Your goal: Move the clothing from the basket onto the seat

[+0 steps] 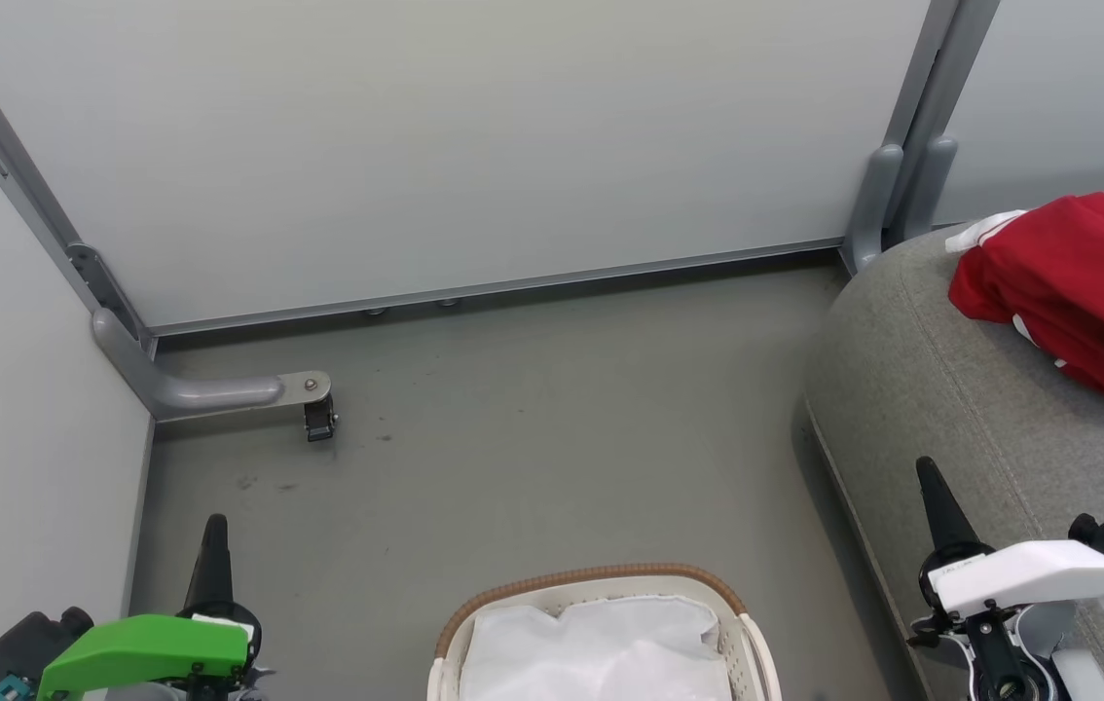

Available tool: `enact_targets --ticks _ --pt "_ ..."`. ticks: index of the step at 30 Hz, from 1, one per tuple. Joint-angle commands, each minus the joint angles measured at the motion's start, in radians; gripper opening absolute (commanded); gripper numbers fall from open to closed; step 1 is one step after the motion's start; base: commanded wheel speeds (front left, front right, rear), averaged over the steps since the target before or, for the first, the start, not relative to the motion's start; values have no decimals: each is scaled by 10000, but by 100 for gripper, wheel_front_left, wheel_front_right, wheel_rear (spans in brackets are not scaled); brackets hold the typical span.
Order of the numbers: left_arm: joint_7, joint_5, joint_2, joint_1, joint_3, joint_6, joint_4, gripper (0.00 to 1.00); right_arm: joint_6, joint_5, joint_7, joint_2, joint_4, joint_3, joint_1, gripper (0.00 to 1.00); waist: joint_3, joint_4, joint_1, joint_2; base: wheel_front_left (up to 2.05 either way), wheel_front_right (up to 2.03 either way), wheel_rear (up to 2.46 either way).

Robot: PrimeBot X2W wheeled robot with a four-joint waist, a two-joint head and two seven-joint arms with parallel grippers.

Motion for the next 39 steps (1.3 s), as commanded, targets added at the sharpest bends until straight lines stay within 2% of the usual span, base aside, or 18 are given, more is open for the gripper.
enact_targets --ticks 1,39 --pt "56 -266 38 -295 90 -90 -112 0 -4 301 65 -58 -155 -59 -56 0 2 -1 0 0 0 0 0" --pt "949 -3187 52 -721 545 -335 -192 0 -5 3774 955 -81 -482 -492 -15 0 46 -24 0 0 0 0 0"
